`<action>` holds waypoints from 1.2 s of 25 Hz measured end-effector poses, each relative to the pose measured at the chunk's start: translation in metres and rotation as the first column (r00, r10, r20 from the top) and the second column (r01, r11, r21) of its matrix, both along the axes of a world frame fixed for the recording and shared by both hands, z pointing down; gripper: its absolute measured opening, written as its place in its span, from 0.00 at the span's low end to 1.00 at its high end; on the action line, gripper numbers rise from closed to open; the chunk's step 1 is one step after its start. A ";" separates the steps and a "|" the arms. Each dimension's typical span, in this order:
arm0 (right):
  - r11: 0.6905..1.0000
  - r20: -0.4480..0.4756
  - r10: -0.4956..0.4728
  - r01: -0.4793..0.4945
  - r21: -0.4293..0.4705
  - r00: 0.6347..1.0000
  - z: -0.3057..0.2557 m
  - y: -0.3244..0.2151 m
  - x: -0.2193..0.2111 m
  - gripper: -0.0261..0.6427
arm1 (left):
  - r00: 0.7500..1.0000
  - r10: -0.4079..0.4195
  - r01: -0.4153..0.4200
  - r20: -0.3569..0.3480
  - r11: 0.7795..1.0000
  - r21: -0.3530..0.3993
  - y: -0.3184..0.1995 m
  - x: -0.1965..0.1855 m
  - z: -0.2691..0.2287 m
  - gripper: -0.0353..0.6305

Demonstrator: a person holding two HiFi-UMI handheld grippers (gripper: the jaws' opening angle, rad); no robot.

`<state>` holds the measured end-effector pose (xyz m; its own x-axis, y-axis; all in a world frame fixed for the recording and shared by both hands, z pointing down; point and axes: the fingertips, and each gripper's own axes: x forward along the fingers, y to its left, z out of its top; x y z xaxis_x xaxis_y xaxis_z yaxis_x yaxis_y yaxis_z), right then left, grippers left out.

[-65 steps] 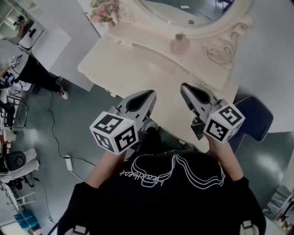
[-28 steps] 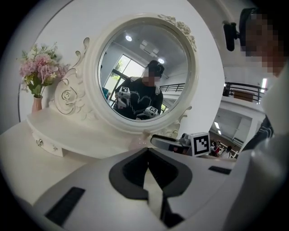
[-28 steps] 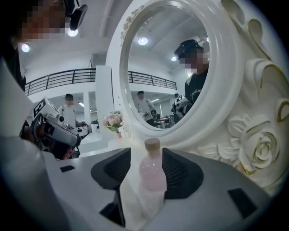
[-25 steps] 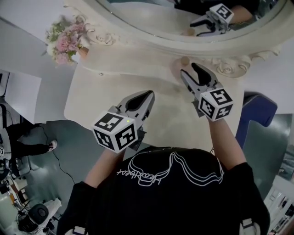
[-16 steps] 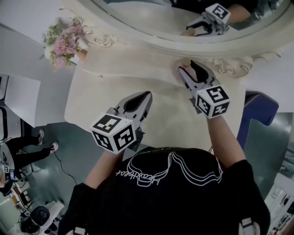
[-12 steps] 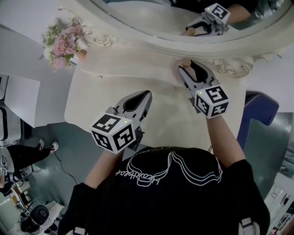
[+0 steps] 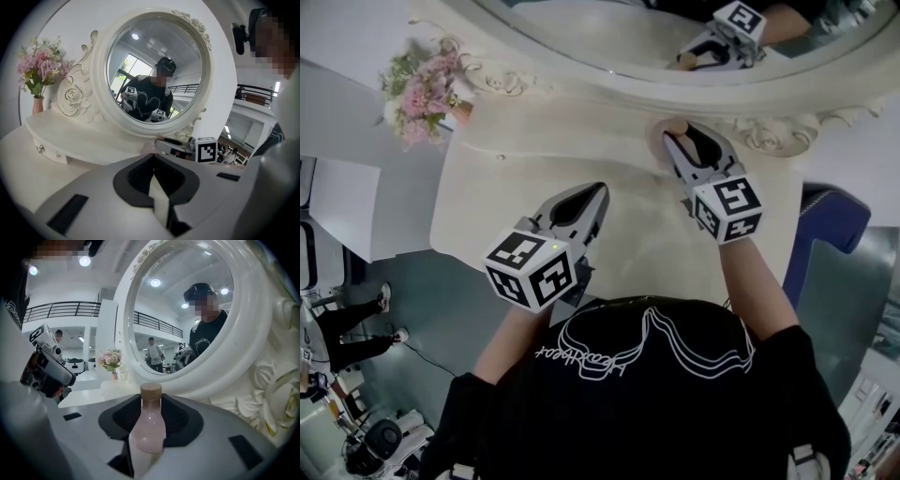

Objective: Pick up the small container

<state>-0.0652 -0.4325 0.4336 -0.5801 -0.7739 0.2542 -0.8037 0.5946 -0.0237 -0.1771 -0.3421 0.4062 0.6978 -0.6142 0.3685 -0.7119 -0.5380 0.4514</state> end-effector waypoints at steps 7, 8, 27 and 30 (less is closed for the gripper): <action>1.000 -0.001 0.016 -0.016 0.012 1.000 -0.001 0.001 0.000 0.23 | 1.000 -0.008 0.008 0.003 1.000 -0.002 0.001 0.000 0.001 0.06; 1.000 0.000 0.017 -0.017 0.013 1.000 -0.001 0.001 0.000 0.23 | 1.000 -0.010 0.010 0.005 1.000 -0.003 0.002 -0.001 0.001 0.06; 0.999 0.025 -0.003 0.002 0.032 1.000 -0.012 0.007 -0.003 0.22 | 0.998 -0.057 0.057 0.022 0.998 -0.007 0.026 -0.002 0.007 0.06; 0.999 0.034 -0.007 0.006 0.042 0.999 -0.023 0.012 -0.002 0.22 | 0.998 -0.059 0.059 0.019 0.998 -0.004 0.032 -0.001 0.003 0.06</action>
<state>-0.0676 -0.4208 0.4107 -0.5929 -0.7795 0.2021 -0.7989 0.6009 -0.0261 -0.1780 -0.3102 0.4093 0.6537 -0.6523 0.3836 -0.7504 -0.4932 0.4401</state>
